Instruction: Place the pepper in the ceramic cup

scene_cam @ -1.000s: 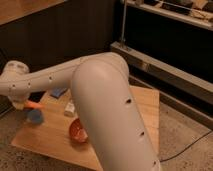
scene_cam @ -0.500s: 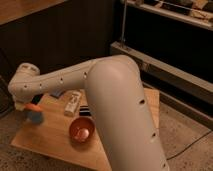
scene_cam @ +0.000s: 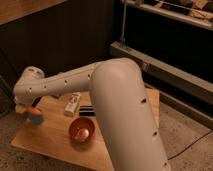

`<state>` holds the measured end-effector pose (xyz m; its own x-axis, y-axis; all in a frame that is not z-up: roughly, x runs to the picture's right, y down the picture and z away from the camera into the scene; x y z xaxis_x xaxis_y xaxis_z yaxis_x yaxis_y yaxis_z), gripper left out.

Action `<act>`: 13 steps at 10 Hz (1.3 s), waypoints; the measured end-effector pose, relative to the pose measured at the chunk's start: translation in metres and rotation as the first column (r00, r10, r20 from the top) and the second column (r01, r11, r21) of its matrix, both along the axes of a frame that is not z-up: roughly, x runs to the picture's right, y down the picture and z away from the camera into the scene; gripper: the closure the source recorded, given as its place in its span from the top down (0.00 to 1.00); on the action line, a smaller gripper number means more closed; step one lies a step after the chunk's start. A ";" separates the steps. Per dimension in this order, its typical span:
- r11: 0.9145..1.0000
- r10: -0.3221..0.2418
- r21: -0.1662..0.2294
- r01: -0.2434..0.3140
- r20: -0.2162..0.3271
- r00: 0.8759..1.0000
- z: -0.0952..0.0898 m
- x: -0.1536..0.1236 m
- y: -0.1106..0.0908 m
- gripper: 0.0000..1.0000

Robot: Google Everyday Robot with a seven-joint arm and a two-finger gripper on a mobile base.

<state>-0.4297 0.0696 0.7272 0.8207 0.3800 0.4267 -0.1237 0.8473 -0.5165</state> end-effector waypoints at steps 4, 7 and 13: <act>0.999 -0.050 0.020 0.050 0.014 0.999 -0.001 -0.008 0.005 0.00; 0.997 -0.067 0.026 0.067 0.017 0.998 -0.001 -0.012 0.005 0.00; 0.998 -0.060 0.029 0.059 0.035 0.998 0.007 -0.017 0.003 0.00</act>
